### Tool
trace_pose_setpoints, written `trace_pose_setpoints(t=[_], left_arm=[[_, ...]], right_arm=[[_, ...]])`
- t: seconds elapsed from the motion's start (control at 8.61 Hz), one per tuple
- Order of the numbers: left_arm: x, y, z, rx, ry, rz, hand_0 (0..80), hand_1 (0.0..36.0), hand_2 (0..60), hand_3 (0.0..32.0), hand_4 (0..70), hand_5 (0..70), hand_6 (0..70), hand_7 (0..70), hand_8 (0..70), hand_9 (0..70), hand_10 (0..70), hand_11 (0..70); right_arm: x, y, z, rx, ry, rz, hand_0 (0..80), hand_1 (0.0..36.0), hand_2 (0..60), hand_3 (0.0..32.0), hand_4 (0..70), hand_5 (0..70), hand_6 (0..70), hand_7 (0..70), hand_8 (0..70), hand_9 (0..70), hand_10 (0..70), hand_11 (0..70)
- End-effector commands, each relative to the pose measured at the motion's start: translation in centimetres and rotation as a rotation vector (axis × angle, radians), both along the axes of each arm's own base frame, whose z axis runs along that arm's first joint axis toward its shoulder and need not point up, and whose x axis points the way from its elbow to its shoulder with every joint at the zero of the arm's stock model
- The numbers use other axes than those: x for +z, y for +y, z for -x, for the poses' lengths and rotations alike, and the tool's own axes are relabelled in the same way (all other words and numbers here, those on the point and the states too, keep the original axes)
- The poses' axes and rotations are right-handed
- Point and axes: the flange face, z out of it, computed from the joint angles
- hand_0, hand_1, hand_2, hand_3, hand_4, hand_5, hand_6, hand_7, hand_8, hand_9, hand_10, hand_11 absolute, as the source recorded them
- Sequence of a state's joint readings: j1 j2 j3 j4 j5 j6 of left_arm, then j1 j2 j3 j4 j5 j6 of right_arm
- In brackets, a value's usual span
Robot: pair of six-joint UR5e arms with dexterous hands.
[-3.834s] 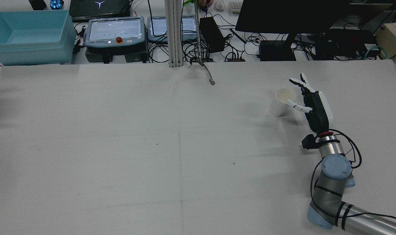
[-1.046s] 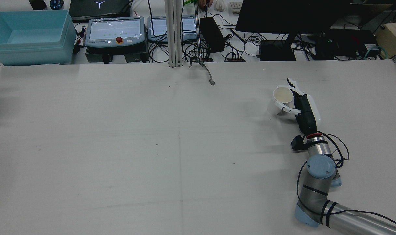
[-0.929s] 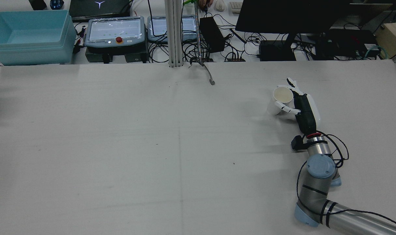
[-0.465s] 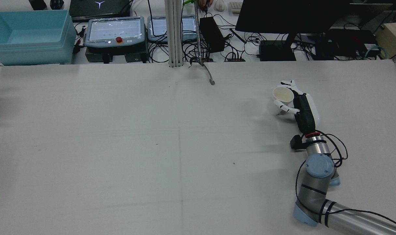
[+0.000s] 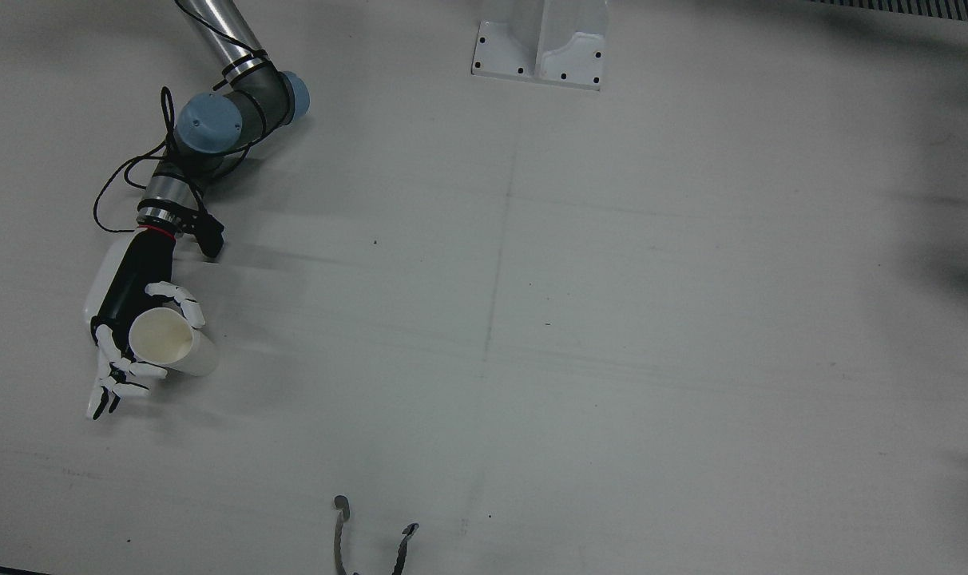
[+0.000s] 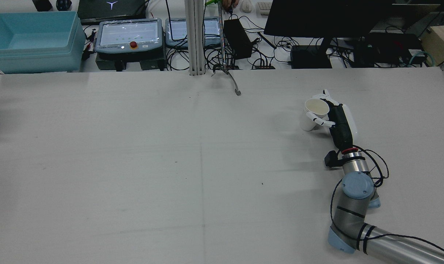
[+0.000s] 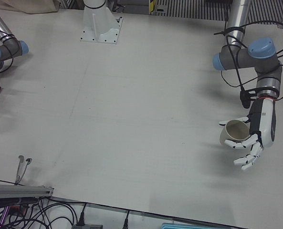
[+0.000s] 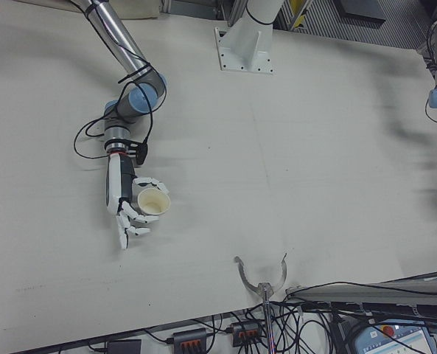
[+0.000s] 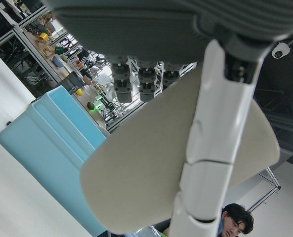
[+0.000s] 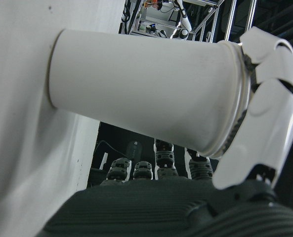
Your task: Pour water
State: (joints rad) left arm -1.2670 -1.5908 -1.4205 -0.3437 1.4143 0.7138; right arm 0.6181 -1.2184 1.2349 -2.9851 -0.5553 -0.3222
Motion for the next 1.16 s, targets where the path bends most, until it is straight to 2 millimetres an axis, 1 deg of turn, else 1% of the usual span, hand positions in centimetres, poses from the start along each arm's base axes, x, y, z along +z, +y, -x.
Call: trace_pose_setpoints(t=[0.0,0.12,0.23,0.35,0.46,0.58,0.7,0.81,0.93,1.05], left_arm=[[-0.1,-0.1,0.0,0.0,0.002,-0.001,79.1,21.1,0.0,0.0,48.9,33.6,13.2,29.5,11.8,16.5,11.0,17.8],[-0.2,-0.1,0.0,0.0,0.003,-0.002,78.1,21.1,0.0,0.0,48.9,33.3,13.2,29.4,11.8,16.5,10.9,17.8],[-0.1,0.0,0.0,0.0,0.002,-0.001,77.3,20.9,0.0,0.0,48.8,33.4,13.1,29.4,11.8,16.5,10.9,17.7],[-0.1,-0.1,0.0,0.0,0.002,-0.001,75.5,20.8,0.0,0.0,48.6,33.1,13.0,29.4,11.7,16.5,10.9,17.6],[-0.1,-0.1,0.0,0.0,0.002,-0.001,74.9,20.6,0.0,0.0,48.7,33.1,13.1,29.5,11.7,16.5,10.9,17.6],[-0.2,-0.1,0.0,0.0,0.003,-0.002,74.9,20.6,0.0,0.0,48.8,33.1,13.1,29.4,11.7,16.5,10.9,17.6],[-1.0,-0.2,-0.1,0.0,0.006,-0.011,75.3,20.5,0.0,0.0,49.2,33.1,13.1,29.5,11.7,16.4,10.8,17.5],[-3.2,-0.5,-0.4,0.01,0.008,-0.034,76.2,20.5,0.0,0.0,49.8,33.4,13.4,29.8,11.9,16.6,11.0,17.7],[-4.7,-1.0,-0.8,0.018,0.008,-0.048,77.3,20.6,0.0,0.0,50.5,33.8,13.7,30.3,12.0,16.9,11.0,17.8],[-4.7,-1.0,-0.9,0.02,0.007,-0.047,77.3,20.6,0.0,0.0,50.6,33.9,13.7,30.2,11.9,16.7,11.0,17.7]], right_arm=[[-0.3,-0.7,-0.8,0.015,-0.004,-0.003,48.0,18.5,35.2,0.0,21.9,31.5,24.6,47.3,6.3,12.0,12.5,19.5],[-0.5,-0.8,-0.9,0.017,-0.008,-0.006,47.6,18.7,41.0,0.0,22.7,33.7,30.1,54.6,12.7,20.7,17.9,27.3],[-0.7,-0.9,-1.0,0.02,-0.012,-0.008,47.0,19.0,49.3,0.0,25.8,36.8,37.5,61.6,19.4,29.1,25.9,38.8],[-0.8,-1.2,-1.4,0.027,-0.016,-0.01,46.8,18.4,50.8,0.0,26.4,38.3,41.9,63.9,23.4,33.3,31.9,46.5],[-1.1,-1.5,-1.6,0.033,-0.022,-0.014,47.0,18.7,51.0,0.0,24.6,37.8,41.4,62.8,22.9,32.4,32.6,47.5],[-1.6,-1.8,-2.0,0.04,-0.032,-0.021,47.0,18.9,49.9,0.0,22.9,37.4,40.2,61.3,21.8,31.1,32.0,46.8],[-2.2,-2.3,-2.6,0.046,-0.038,-0.029,47.2,19.8,52.9,0.0,22.2,37.4,40.0,61.0,21.4,30.6,32.0,46.8],[-2.7,-2.6,-3.0,0.051,-0.046,-0.036,46.4,26.4,60.0,0.0,21.1,37.8,40.6,60.7,22.4,31.6,33.6,49.2],[-2.8,-2.7,-3.2,0.052,-0.045,-0.036,45.8,32.2,60.0,0.0,19.6,37.4,42.0,61.2,23.4,32.3,35.8,52.2],[-2.8,-2.8,-3.3,0.052,-0.045,-0.037,45.3,35.1,60.0,0.0,17.0,36.5,42.6,61.4,23.1,30.9,37.8,55.1]])
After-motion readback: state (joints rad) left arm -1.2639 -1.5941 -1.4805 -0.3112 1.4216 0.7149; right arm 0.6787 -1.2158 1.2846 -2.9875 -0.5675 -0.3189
